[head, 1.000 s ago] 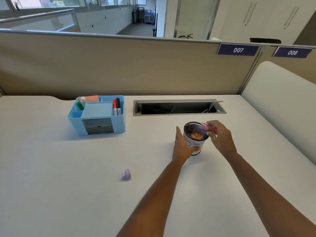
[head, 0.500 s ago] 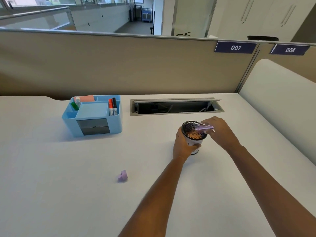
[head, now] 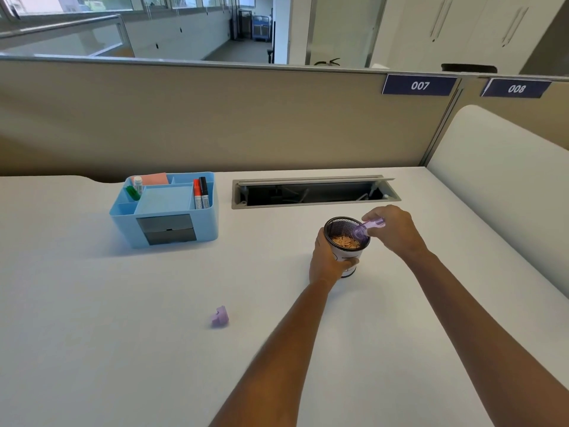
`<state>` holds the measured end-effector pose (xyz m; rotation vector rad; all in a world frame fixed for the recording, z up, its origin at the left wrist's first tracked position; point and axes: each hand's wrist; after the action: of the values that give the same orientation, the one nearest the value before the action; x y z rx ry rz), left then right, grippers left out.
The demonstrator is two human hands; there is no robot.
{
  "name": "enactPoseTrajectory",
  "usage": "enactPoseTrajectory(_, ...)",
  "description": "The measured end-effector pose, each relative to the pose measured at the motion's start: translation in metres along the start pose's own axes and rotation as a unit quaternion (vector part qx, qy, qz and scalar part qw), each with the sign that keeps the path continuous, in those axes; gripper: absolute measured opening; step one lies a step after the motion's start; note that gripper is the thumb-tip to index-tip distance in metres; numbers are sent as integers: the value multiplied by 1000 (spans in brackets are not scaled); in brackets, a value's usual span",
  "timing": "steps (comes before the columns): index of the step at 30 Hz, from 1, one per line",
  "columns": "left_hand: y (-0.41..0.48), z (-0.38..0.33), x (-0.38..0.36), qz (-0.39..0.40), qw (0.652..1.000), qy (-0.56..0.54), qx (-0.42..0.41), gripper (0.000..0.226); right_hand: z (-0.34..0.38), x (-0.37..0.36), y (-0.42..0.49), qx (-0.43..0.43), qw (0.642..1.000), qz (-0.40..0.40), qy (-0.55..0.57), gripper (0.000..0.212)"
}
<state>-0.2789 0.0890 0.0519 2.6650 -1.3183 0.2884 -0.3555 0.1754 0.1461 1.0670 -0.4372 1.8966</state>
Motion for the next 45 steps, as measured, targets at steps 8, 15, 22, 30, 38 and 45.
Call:
enactPoseTrajectory(8,-4,10,13,29,995,84,52,96,14,-12,-35,-96,914,31,392,16)
enactPoseTrajectory(15,-39,13,45,-106,994,31,-12,48,35,-55,-68,-200,754,124,613,8)
enactPoseTrajectory(22,-78,21,83,-111,983,-147,17,17,47,-110,-92,-288,729,183,593,13)
enactPoseTrajectory(30,-93,36,125,-122,987,-95,43,22,73,-145,-109,-263,714,214,613,26)
enactPoseTrajectory(38,-95,38,168,-236,968,-75,49,30,80,-169,-130,-81,939,189,277,29)
enactPoseTrajectory(45,-101,49,186,-265,962,-17,55,33,88,-190,-140,145,953,235,124,46)
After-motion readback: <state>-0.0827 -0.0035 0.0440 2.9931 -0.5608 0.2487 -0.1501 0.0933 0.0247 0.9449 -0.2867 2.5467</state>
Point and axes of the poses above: each hand's wrist, its own y-axis towards the middle knuckle, its own x-axis out of the back of the hand, z = x × y, and after that the axes turned 3 degrees about -x, right-handed
